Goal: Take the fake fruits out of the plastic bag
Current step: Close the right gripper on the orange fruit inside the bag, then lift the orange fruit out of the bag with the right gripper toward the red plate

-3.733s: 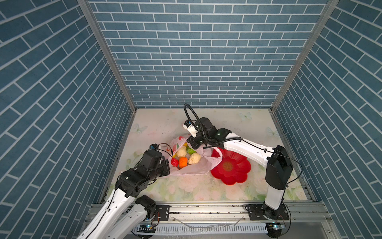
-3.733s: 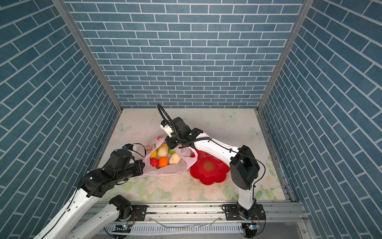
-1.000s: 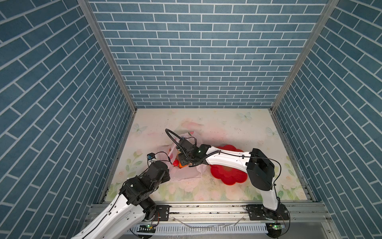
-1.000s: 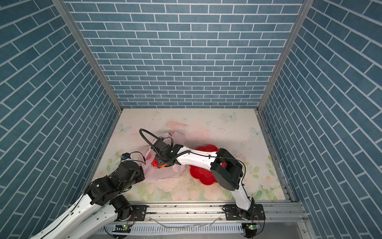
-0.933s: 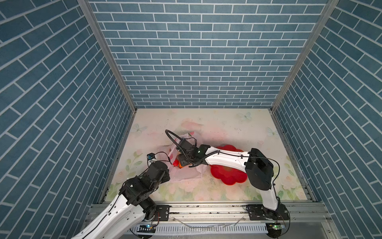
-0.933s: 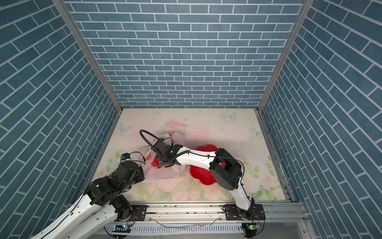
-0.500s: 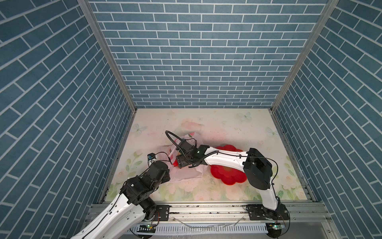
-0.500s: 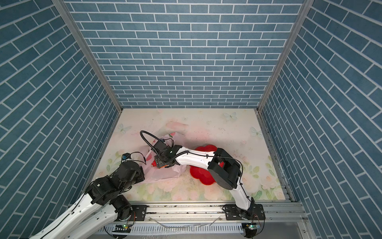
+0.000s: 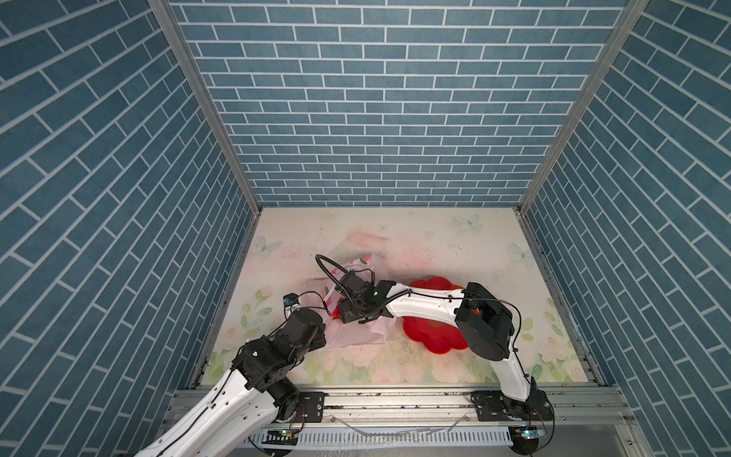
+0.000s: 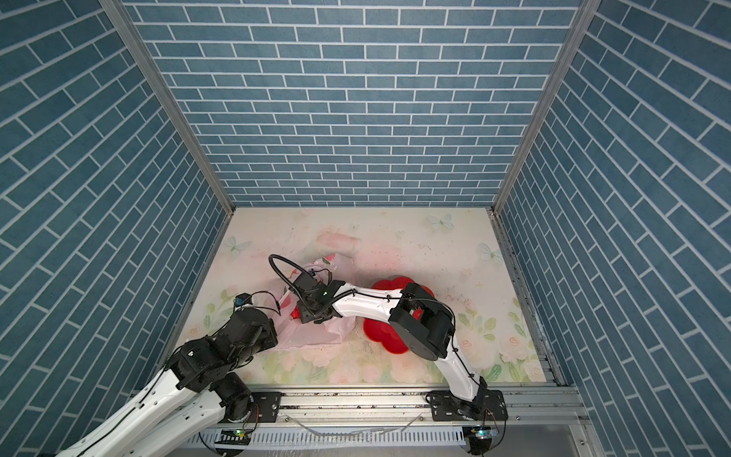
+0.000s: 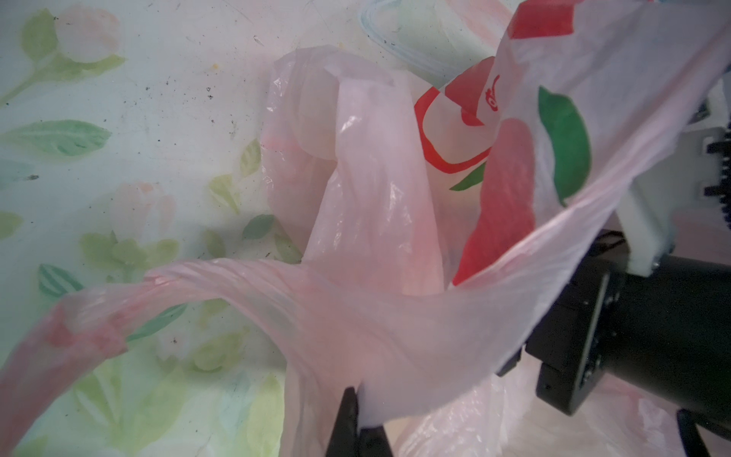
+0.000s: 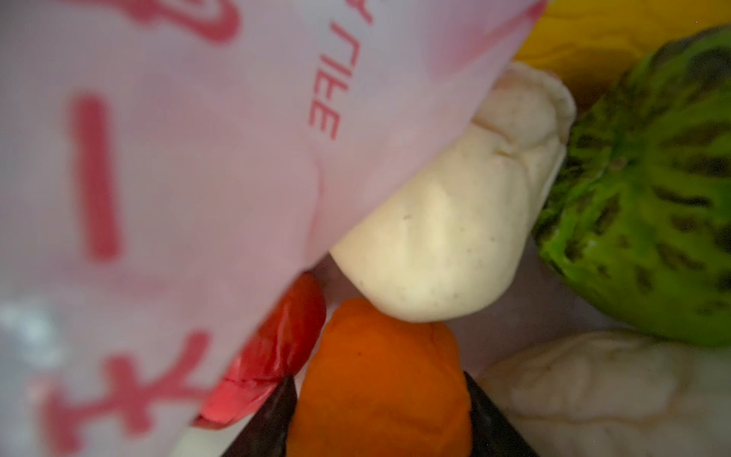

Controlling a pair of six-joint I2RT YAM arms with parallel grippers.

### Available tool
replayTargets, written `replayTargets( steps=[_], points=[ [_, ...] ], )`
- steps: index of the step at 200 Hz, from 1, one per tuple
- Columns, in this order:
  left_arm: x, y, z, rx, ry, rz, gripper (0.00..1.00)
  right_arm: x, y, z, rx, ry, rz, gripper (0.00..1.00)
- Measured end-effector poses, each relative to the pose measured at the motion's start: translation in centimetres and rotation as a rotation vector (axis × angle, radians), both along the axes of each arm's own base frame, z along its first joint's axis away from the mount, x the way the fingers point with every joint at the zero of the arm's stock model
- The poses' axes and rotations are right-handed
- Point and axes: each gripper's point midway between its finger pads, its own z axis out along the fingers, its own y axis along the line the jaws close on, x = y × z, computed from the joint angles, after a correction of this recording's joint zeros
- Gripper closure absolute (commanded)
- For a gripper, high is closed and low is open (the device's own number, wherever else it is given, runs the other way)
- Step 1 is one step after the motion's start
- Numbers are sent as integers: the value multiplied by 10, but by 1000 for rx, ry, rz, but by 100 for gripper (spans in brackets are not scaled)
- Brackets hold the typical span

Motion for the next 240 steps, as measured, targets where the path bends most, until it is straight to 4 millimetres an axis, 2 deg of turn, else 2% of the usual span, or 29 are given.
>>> replayTargets(
  steps=[47,92,121,186,240],
  points=[
    [0,0,-1,1,1,-1,100,0,1,0,8,6,-10,66],
    [1,0,-1,-1,-2,0,100,0,0,0,6,4,-7,72],
    [1,0,-1,6,-2,3,100,-1,-2,8,11,-5,6,73],
    [4,3,-1,37,-3,8,100,-16,1,66,97,-54,80,75],
    [7,2,5,37,-20,8,100,-31,-6,101,128,-85,132,76]
  ],
)
